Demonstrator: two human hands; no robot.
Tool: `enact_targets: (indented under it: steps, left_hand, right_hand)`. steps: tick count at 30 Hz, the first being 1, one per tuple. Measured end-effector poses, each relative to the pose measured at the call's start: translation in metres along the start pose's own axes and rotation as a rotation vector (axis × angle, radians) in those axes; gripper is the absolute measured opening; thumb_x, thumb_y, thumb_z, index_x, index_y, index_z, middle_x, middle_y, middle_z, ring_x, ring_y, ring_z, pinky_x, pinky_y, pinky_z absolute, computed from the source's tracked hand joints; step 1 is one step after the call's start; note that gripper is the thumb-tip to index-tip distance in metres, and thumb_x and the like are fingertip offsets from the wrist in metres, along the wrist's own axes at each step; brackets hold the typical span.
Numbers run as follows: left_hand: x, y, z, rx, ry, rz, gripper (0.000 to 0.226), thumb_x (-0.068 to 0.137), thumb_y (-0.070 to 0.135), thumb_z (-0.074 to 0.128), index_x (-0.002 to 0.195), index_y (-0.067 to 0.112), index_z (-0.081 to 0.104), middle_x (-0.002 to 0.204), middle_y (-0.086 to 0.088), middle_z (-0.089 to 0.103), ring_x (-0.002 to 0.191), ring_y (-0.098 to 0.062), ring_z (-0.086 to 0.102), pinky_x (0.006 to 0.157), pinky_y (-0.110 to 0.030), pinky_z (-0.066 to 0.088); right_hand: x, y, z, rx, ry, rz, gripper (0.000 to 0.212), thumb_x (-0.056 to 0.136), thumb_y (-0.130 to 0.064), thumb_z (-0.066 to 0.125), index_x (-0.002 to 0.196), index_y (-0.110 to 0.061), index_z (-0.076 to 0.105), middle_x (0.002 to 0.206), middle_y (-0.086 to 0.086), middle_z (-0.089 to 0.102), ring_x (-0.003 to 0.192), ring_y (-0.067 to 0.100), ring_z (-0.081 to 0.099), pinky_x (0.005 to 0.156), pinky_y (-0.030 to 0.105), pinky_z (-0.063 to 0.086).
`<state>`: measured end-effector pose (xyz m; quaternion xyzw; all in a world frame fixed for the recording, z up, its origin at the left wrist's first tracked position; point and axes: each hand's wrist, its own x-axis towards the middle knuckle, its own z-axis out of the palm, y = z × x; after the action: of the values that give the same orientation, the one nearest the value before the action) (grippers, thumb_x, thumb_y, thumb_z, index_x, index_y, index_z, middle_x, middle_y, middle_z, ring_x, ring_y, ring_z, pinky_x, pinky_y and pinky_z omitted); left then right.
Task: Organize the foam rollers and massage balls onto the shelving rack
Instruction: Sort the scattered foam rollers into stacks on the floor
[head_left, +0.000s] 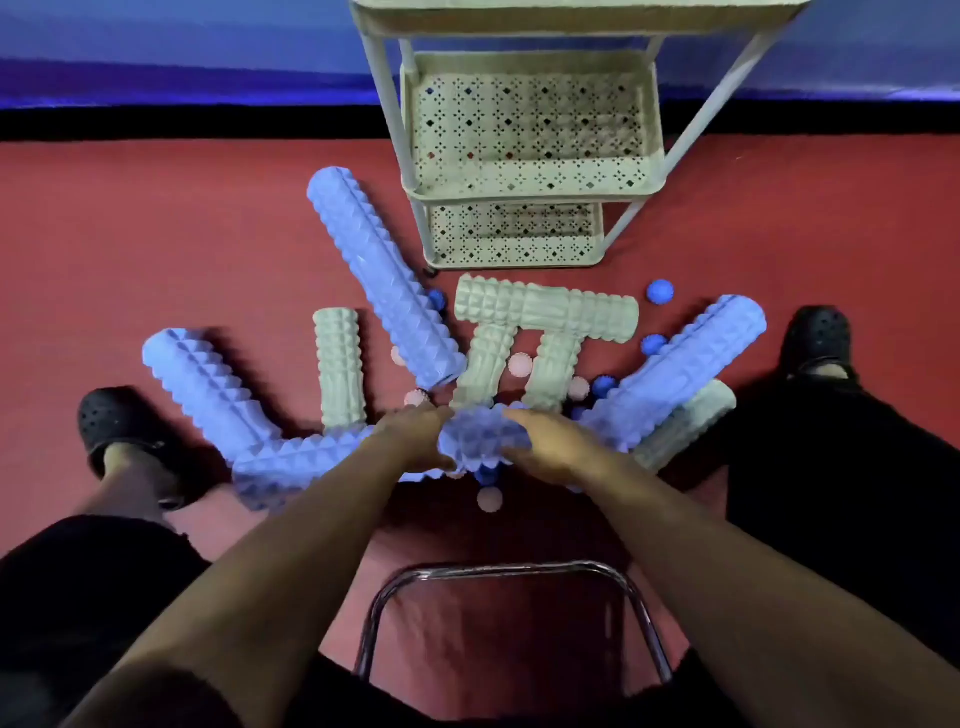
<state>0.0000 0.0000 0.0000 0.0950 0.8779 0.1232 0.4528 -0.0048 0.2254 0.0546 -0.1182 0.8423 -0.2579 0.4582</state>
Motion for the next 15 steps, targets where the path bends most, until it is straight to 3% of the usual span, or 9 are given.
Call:
enact_targets:
  steps: [3, 7, 12, 13, 15]
  left_hand:
    - [0.013, -0.01, 0.016, 0.032, 0.012, -0.045, 0.096, 0.064, 0.058, 0.078, 0.145, 0.028, 0.038, 0.137, -0.003, 0.05, 0.122, -0.03, 0.052, 0.096, -0.042, 0.046]
    - [0.023, -0.012, 0.03, 0.04, 0.023, -0.106, 0.1, 0.059, 0.058, 0.081, 0.142, 0.027, 0.035, 0.138, -0.003, 0.048, 0.124, -0.03, 0.049, 0.1, -0.044, 0.044]
    - [0.018, -0.006, 0.03, 0.138, 0.057, -0.081, 0.103, 0.055, 0.062, 0.081, 0.138, 0.02, 0.038, 0.135, -0.007, 0.047, 0.127, -0.028, 0.042, 0.1, -0.045, 0.039]
    - [0.014, -0.005, 0.026, 0.146, 0.07, -0.064, 0.104, 0.054, 0.064, 0.081, 0.139, 0.02, 0.038, 0.136, -0.007, 0.046, 0.128, -0.028, 0.041, 0.1, -0.046, 0.039]
    - [0.006, -0.001, 0.015, 0.15, 0.096, -0.025, 0.106, 0.053, 0.067, 0.08, 0.14, 0.022, 0.04, 0.137, -0.006, 0.046, 0.129, -0.028, 0.041, 0.101, -0.046, 0.04]
  right_hand:
    - [0.009, 0.003, 0.002, -0.031, -0.009, -0.068, 0.025, 0.098, -0.031, 0.048, 0.121, -0.023, 0.056, 0.115, -0.011, 0.05, 0.11, 0.015, 0.051, 0.094, 0.033, 0.041]
    - [0.013, 0.011, 0.009, 0.032, 0.004, 0.007, 0.039, 0.094, -0.049, 0.049, 0.129, -0.032, 0.052, 0.123, -0.013, 0.049, 0.116, 0.017, 0.051, 0.1, 0.044, 0.045]
    - [0.002, 0.009, -0.005, -0.032, 0.025, 0.024, 0.041, 0.096, -0.03, 0.059, 0.135, -0.018, 0.054, 0.137, 0.002, 0.056, 0.128, 0.023, 0.049, 0.101, 0.034, 0.04]
    - [0.0, 0.006, -0.011, -0.038, 0.032, 0.029, 0.034, 0.094, -0.031, 0.06, 0.127, -0.021, 0.059, 0.129, 0.002, 0.06, 0.121, 0.025, 0.054, 0.098, 0.036, 0.044]
    - [-0.005, -0.003, -0.021, -0.047, 0.051, 0.036, 0.01, 0.084, -0.038, 0.061, 0.091, -0.032, 0.06, 0.097, -0.005, 0.066, 0.093, 0.023, 0.064, 0.08, 0.041, 0.052]
